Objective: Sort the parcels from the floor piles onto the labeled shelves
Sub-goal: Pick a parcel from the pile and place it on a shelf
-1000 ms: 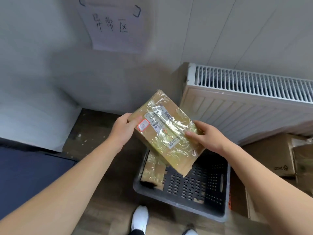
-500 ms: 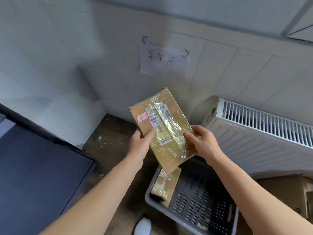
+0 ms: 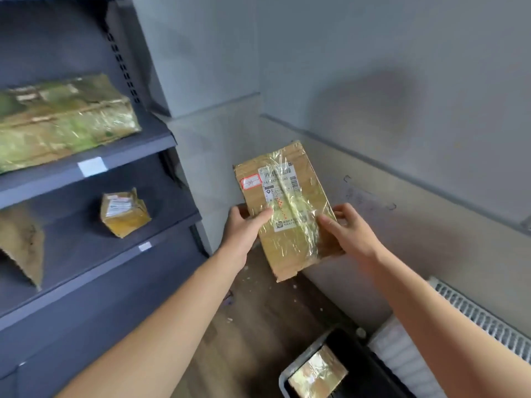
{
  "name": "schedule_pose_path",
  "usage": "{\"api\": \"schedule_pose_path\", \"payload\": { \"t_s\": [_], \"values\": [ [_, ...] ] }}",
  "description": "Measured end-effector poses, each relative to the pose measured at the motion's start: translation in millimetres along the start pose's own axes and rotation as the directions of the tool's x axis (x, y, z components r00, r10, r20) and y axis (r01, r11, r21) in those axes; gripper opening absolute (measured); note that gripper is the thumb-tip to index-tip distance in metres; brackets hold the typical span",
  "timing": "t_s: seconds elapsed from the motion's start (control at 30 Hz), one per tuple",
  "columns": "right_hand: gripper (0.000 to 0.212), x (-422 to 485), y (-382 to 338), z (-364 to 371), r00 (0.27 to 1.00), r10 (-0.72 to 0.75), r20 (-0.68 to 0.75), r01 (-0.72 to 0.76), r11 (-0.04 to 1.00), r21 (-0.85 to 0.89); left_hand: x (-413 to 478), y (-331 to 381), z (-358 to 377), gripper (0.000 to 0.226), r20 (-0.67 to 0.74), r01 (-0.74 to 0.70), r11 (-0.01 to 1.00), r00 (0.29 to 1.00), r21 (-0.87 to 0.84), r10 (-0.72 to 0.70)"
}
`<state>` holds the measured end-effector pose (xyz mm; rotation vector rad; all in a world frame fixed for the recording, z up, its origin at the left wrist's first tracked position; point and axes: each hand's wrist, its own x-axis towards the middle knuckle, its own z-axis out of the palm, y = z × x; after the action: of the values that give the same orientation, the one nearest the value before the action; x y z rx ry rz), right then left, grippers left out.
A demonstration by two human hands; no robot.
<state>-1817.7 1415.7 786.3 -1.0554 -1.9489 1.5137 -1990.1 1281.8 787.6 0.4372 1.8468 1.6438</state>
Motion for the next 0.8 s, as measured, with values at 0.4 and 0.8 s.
{"api": "schedule_pose_path", "payload": {
  "t_s": [0.4, 0.8],
  "values": [
    [0.030, -57.6, -179.3, 108.3, 0.883, -0.319, 0.344, 0.293, 0.948, 0.126, -109.1, 118.4, -173.3, 0.039, -0.326, -0.223, 0.975, 0.923, -0.017, 0.205],
    [0.050, -155.9, -309.8, 247.3, 0.761, -0.476, 0.441, 0.415, 0.880, 0.232, -213.5, 174.2, -349.3, 0.048, -0.520, -0.373, 0.928, 0.788, 0.023, 0.329]
  ]
}}
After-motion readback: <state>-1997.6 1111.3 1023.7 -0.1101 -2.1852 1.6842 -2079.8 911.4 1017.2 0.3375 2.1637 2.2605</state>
